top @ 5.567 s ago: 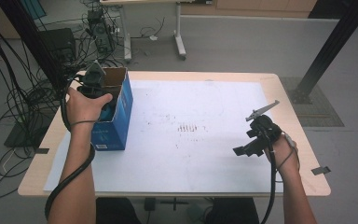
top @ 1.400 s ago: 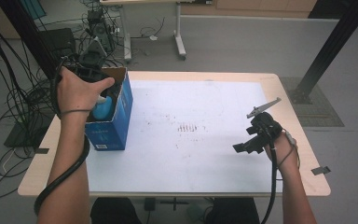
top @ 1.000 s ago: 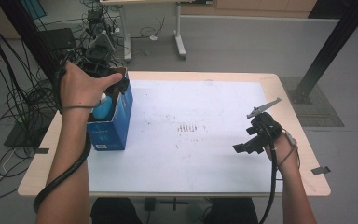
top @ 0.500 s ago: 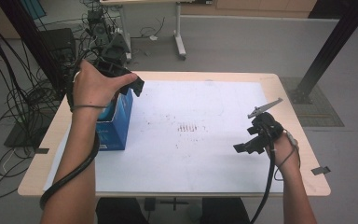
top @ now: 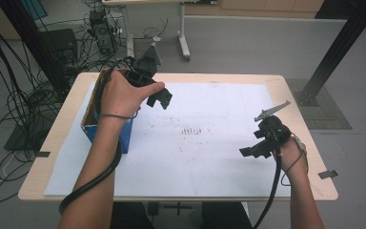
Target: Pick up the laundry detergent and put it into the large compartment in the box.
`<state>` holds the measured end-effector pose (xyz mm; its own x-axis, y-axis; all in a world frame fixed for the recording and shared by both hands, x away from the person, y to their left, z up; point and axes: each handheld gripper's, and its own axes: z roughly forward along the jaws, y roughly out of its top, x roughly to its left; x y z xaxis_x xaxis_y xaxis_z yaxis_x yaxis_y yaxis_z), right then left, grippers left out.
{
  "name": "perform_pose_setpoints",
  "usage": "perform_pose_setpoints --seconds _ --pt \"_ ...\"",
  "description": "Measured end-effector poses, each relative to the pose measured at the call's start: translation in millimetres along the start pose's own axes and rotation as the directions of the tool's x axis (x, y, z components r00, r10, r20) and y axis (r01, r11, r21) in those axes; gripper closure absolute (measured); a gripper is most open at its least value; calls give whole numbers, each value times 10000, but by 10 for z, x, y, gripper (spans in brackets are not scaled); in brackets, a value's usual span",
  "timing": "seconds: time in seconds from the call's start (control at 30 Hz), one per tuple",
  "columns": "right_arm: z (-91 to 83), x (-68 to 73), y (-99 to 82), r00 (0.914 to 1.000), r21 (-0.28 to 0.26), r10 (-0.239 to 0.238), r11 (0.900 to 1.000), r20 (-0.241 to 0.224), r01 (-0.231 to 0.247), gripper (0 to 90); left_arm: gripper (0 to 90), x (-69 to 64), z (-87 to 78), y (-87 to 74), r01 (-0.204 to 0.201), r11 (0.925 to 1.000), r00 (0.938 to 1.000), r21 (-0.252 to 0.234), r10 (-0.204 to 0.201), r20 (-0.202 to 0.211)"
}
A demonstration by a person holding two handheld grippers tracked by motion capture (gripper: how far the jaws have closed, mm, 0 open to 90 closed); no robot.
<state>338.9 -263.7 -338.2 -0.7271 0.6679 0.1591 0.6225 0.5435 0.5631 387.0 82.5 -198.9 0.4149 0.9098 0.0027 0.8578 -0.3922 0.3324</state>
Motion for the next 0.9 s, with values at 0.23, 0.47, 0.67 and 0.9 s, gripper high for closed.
perform_pose_setpoints --seconds 0.23,0.47,0.67,0.9 --pt "-2 8 -7 10000 -1 -73 10000 18 73 29 51 -197 189 9 -303 9994 9990 154 297 338" --pt "-17 1 -35 10000 56 -52 10000 65 51 29 51 -288 343 -37 -419 9989 9971 226 404 646" --pt "-8 3 -44 9999 58 -73 10000 70 73 29 51 -298 453 -86 -319 9991 9966 271 298 768" --pt "8 8 -46 10000 90 -68 9999 43 67 29 51 -317 625 -157 -181 9992 9953 369 145 960"
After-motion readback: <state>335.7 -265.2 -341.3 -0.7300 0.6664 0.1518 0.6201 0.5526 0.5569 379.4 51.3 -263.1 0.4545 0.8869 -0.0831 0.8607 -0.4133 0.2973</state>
